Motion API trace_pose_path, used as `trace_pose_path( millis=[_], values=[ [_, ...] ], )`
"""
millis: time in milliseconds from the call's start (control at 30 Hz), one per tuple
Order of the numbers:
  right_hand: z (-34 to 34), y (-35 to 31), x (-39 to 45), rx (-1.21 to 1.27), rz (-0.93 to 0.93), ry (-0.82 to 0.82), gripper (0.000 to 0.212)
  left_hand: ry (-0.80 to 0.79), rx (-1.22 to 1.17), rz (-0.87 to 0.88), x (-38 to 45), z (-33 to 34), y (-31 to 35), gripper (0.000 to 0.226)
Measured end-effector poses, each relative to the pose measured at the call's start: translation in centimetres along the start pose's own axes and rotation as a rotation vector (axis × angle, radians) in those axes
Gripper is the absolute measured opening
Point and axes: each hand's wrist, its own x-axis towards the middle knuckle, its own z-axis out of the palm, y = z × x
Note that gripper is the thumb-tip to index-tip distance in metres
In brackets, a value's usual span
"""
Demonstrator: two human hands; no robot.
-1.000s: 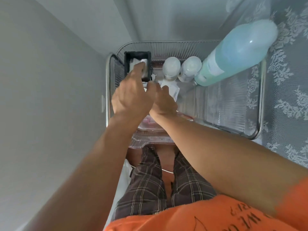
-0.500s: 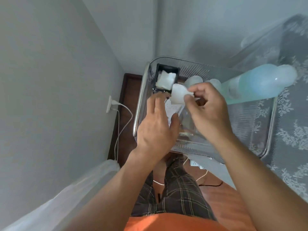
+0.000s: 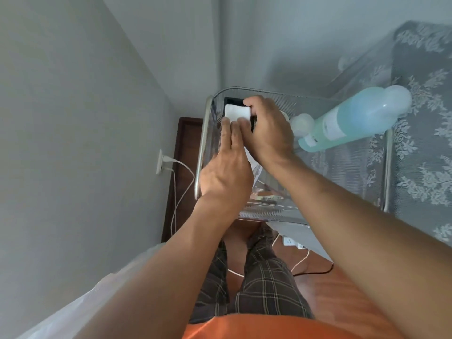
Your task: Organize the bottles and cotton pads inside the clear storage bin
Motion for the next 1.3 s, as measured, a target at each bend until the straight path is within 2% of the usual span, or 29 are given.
trace_pose_path(
  millis=[133,300,433,533,667,800,867,933,1033,1200,1300],
  values=[
    [-0.3,0.3,-0.6,0.097,0.09,0.061,0.039,-0.016,0.089,0.006,1.0,0.2,0.4,0.083],
    [-3.6,0.9,-5.6,0.271,0.19,0.137,0.03,-0.04,0.21,0.049,2.0,0.2,1.3,0.082],
    [-6.4,3.0,-13.7,0.308,0.241,0.055,0.025,-0.09,0.245,0.039,3.0,-0.1,1.8,0.073],
    [-7.4,4.9,-19.6,0.246,0.312,0.011,0.021,-0.101,0.268,0.052,3.6,-0.1,2.0,0.066],
    [-7.9,7.2,-23.7,0.254,0.426,-0.03,0.018,-0.111,0.287,0.044,3.9,0.0,2.1,0.067],
    [-8.4,8.3,-23.2,0.229,0.413,-0.056,0.017,0.038,0.19,0.072,3.0,0.1,1.7,0.067],
    [-8.7,8.6,-21.7,0.211,0.375,-0.053,0.018,0.174,0.147,0.118,1.5,0.6,1.6,0.06],
    [-8.8,9.0,-19.8,0.182,0.345,-0.087,0.019,0.218,0.116,0.145,-0.6,1.7,1.5,0.05],
    [-8.3,9.9,-16.6,0.104,0.322,-0.193,0.028,0.087,0.113,0.19,-3.3,4.2,1.2,0.047],
    [-5.1,12.1,-13.1,-0.115,0.226,-0.492,0.052,-0.305,0.208,0.155,-3.5,9.7,-0.1,0.071],
    [-2.3,13.5,-12.0,-0.16,0.225,-0.622,0.071,-0.366,0.282,0.187,-2.0,12.0,-0.8,0.078]
  ],
)
